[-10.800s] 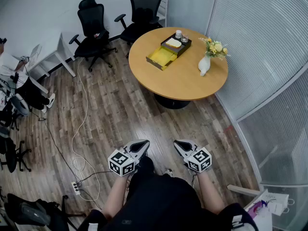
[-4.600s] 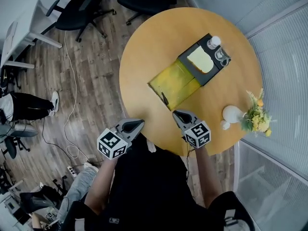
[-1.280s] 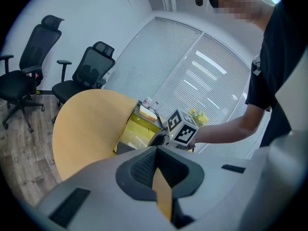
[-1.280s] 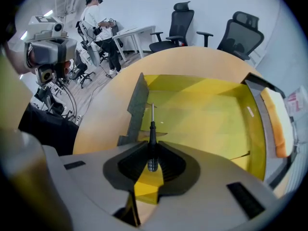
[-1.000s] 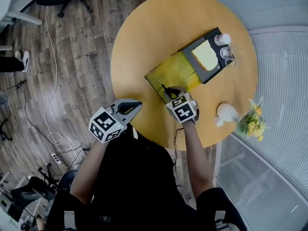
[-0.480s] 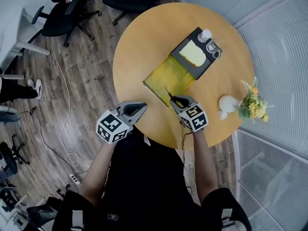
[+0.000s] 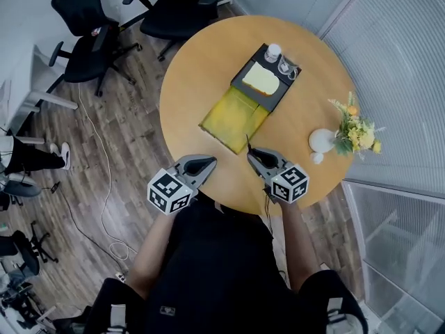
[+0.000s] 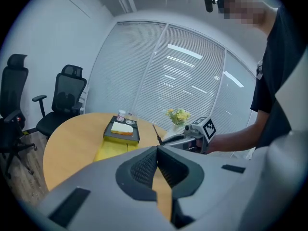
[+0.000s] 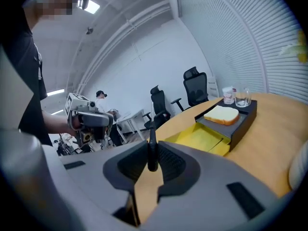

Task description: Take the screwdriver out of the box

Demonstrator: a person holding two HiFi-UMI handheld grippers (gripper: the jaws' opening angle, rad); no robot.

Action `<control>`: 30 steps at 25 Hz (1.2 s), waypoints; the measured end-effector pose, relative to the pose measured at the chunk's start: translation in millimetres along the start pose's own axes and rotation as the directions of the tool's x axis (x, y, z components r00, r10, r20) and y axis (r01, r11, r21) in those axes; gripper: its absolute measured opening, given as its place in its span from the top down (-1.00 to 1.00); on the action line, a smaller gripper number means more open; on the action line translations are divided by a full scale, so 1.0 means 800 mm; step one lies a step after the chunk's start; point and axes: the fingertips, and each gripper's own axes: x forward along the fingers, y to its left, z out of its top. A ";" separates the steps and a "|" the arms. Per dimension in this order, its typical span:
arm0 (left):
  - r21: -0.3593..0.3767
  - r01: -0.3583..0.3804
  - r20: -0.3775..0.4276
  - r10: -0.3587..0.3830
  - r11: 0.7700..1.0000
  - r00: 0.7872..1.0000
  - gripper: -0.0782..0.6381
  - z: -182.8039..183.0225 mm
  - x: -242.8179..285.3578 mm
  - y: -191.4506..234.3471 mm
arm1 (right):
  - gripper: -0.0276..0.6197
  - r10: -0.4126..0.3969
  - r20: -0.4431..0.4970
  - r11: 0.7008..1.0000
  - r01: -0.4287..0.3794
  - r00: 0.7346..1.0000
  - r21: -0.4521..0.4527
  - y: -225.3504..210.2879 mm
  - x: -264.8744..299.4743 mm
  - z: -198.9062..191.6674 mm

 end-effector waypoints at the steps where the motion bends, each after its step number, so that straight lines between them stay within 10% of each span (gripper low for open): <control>1: 0.003 0.002 -0.001 -0.002 1.000 1.000 0.76 -0.001 0.002 -0.004 | 0.73 0.000 0.024 1.000 0.000 1.000 0.012 0.000 -0.005 0.000; 30: 0.057 0.018 0.005 -0.019 0.998 1.000 0.76 0.009 0.005 -0.050 | 0.73 0.003 0.084 0.995 0.005 0.996 -0.102 0.037 -0.066 -0.009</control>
